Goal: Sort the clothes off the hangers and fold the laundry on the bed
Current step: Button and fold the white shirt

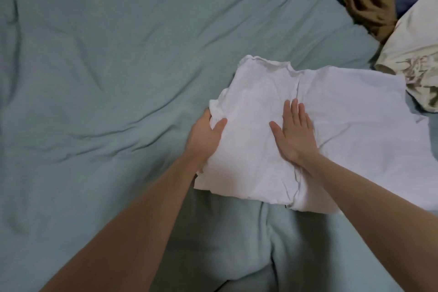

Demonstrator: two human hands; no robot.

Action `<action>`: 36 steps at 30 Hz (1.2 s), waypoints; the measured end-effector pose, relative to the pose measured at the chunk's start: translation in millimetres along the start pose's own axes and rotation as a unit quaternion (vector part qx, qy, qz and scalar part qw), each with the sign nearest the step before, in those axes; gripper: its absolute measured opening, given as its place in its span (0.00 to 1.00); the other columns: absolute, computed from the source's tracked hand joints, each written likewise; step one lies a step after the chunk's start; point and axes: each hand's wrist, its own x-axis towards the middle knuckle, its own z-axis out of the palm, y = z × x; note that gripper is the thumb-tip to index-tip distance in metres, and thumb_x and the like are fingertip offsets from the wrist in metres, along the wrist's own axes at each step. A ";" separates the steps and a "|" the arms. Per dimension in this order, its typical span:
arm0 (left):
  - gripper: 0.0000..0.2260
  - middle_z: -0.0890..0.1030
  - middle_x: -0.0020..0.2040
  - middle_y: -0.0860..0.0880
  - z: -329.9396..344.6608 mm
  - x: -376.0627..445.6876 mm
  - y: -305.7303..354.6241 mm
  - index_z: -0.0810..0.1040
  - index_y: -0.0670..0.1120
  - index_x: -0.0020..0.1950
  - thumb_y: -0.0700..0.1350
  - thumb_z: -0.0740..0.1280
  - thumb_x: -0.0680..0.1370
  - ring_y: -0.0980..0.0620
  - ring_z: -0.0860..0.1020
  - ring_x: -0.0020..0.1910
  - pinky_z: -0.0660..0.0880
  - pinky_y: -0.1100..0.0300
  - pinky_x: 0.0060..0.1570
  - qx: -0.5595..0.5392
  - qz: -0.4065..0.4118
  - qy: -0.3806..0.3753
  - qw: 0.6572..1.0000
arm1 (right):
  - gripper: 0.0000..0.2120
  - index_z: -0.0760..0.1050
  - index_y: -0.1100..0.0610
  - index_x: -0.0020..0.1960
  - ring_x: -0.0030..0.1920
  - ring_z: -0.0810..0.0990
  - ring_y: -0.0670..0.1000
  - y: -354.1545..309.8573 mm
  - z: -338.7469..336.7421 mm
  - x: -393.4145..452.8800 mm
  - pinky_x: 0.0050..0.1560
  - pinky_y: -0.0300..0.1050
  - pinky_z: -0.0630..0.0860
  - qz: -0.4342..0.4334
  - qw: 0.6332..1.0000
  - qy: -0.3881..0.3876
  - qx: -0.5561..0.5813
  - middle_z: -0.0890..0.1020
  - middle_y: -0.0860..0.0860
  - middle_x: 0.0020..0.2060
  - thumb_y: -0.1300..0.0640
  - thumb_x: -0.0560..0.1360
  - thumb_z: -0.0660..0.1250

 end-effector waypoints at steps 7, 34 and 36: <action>0.25 0.73 0.69 0.54 -18.2 -6.8 12.0 0.62 0.51 0.76 0.50 0.63 0.80 0.54 0.72 0.66 0.67 0.58 0.66 -0.012 0.064 -0.077 0.995 | 0.32 0.38 0.58 0.78 0.77 0.37 0.51 2.1 -8.4 -21.4 0.76 0.49 0.36 0.037 0.996 -0.062 0.054 0.38 0.55 0.77 0.44 0.82 0.48; 0.19 0.80 0.61 0.51 201.0 -117.5 217.7 0.70 0.48 0.71 0.50 0.60 0.81 0.52 0.77 0.61 0.69 0.54 0.66 -0.026 0.127 -0.231 0.964 | 0.20 0.76 0.58 0.55 0.41 0.80 0.52 156.1 -222.7 -75.2 0.44 0.44 0.77 0.200 0.822 -0.054 0.530 0.82 0.52 0.43 0.43 0.80 0.56; 0.18 0.76 0.67 0.50 204.8 -122.4 202.9 0.70 0.47 0.72 0.49 0.57 0.83 0.51 0.71 0.68 0.62 0.59 0.69 0.049 0.152 -0.178 0.971 | 0.23 0.75 0.58 0.59 0.47 0.80 0.54 168.4 -212.3 -73.3 0.51 0.49 0.77 0.207 0.861 -0.077 0.459 0.81 0.53 0.49 0.40 0.79 0.58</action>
